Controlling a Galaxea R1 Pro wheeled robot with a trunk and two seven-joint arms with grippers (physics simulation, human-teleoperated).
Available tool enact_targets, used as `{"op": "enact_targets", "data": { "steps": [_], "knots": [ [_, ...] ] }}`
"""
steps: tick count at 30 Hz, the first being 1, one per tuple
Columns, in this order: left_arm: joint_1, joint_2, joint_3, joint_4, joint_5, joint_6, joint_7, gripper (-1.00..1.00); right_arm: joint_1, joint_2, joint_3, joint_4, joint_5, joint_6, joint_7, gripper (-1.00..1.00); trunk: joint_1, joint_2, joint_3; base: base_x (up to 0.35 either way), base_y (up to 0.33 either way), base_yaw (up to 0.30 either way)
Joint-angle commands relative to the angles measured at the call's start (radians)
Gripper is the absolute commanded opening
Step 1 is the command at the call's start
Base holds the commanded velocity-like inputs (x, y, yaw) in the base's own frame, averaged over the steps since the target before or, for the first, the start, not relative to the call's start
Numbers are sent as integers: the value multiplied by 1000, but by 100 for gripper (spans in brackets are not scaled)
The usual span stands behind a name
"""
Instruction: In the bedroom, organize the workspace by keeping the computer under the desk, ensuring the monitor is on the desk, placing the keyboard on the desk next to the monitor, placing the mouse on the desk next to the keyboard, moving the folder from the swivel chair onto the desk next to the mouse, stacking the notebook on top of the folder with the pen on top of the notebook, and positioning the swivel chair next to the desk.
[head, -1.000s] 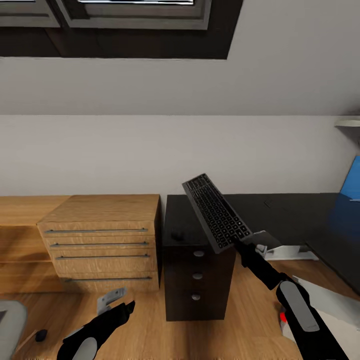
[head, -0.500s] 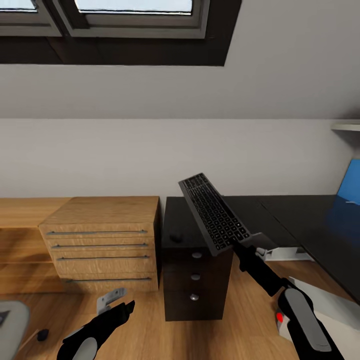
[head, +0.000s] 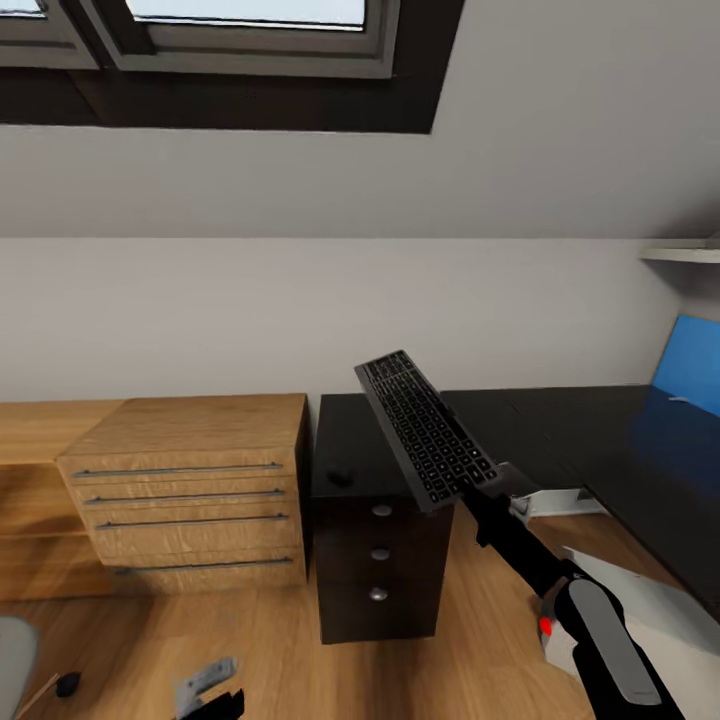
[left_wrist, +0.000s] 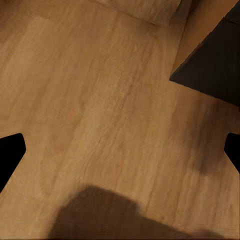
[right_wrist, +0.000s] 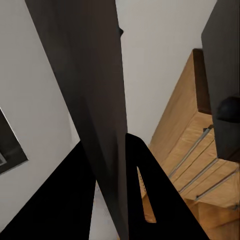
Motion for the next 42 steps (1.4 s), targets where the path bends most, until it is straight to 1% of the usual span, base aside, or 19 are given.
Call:
{"op": "enact_targets", "data": {
  "steps": [1,2,3,4,7,13,19,33,42],
  "knots": [
    [-1,2,-20,25,-14,-51,-21,100,-1,1,-1,9,-7,5,3,-100,0,-1,-1,0,0,-259],
    [-1,2,-27,35,-22,-73,-34,100,-1,1,-1,13,-7,4,3,-100,0,-1,-1,0,0,-260],
    [-1,0,-41,62,-39,-121,-62,100,0,2,-1,21,-7,2,3,-100,0,-1,-1,0,0,-262],
    [-1,-2,-49,93,-51,-147,-76,100,-1,2,0,26,-7,0,2,-100,0,-1,-1,0,0,-263],
    [-1,-4,-59,135,-62,-168,-89,100,-1,3,0,31,-6,-3,2,-100,0,-1,-1,0,0,-265],
    [-1,-5,-64,150,-65,-176,-92,100,-1,3,0,36,-6,-3,0,-100,0,-1,-1,-26,13,-268],
    [-1,-5,-66,172,-67,-177,-92,100,0,2,-1,36,-7,0,0,-100,0,-1,-2,-203,114,-203],
    [-2,-6,-67,181,-68,-177,-92,100,-1,-2,-2,36,-11,9,2,-100,0,-1,-2,-40,15,-16],
    [-1,-6,-67,182,-68,-177,-92,100,0,-5,-2,37,-26,10,3,-100,0,-1,-2,0,0,0]
  ]
}}
